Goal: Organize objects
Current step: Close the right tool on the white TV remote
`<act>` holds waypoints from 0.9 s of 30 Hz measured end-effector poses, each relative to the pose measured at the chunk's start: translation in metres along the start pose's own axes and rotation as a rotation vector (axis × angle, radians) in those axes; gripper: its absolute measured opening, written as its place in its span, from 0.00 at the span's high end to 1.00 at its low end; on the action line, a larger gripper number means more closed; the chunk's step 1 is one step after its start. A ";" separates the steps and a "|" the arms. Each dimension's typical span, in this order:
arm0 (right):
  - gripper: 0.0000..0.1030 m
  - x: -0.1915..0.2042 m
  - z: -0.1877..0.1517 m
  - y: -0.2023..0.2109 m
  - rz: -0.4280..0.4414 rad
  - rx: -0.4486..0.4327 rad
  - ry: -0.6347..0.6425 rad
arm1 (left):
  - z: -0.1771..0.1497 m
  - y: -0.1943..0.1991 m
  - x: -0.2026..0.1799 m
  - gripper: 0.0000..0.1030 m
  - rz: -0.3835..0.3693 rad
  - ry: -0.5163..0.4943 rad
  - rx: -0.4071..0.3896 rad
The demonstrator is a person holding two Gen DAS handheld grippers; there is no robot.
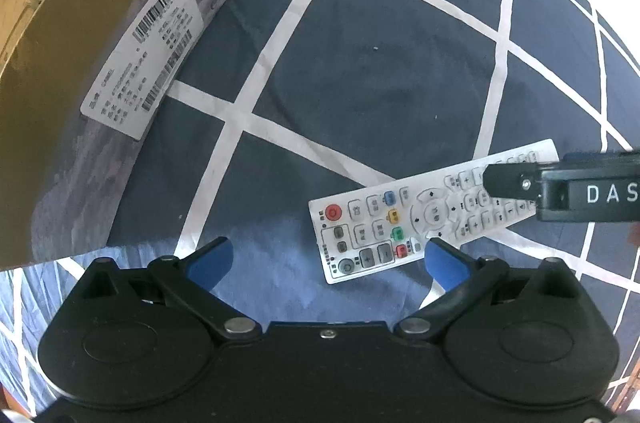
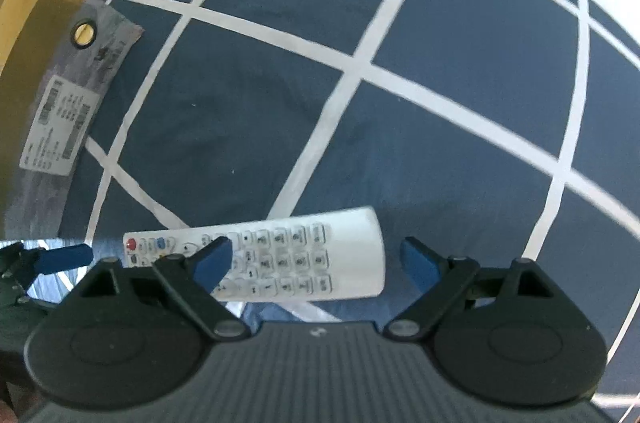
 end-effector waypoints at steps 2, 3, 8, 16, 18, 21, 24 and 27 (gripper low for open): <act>0.12 0.002 0.003 0.000 0.008 0.003 0.047 | -0.001 0.000 0.000 0.00 0.001 0.005 0.003; 0.12 0.003 0.005 -0.001 0.022 0.010 0.058 | -0.002 0.000 -0.001 0.00 0.000 0.007 0.003; 0.12 0.009 0.008 -0.009 0.036 0.027 0.101 | -0.004 0.001 -0.003 0.00 0.001 0.008 0.004; 0.20 0.009 0.003 -0.008 0.043 0.005 0.056 | -0.006 0.002 -0.007 0.00 -0.007 0.005 0.006; 0.20 0.008 -0.001 -0.008 0.039 0.004 0.008 | -0.007 0.003 -0.007 0.00 -0.013 0.008 0.009; 0.20 0.007 -0.009 -0.008 0.036 0.001 -0.079 | -0.009 0.003 -0.009 0.00 -0.028 0.006 0.013; 0.20 0.007 -0.016 -0.010 0.046 -0.002 -0.170 | -0.011 0.002 -0.011 0.00 -0.042 0.000 0.018; 0.19 0.007 -0.023 -0.010 0.051 -0.017 -0.231 | -0.012 0.002 -0.014 0.00 -0.052 -0.006 0.023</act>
Point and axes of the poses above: each gripper's, at about its wrist camera, not at the fingertips, and y roughly against the way its jaws point, x to its left, z to its top, the point moved 8 cm from there along -y, roughly the way its jaws point, and after that the axes turned 4 degrees about y, right-handed, at the moved point
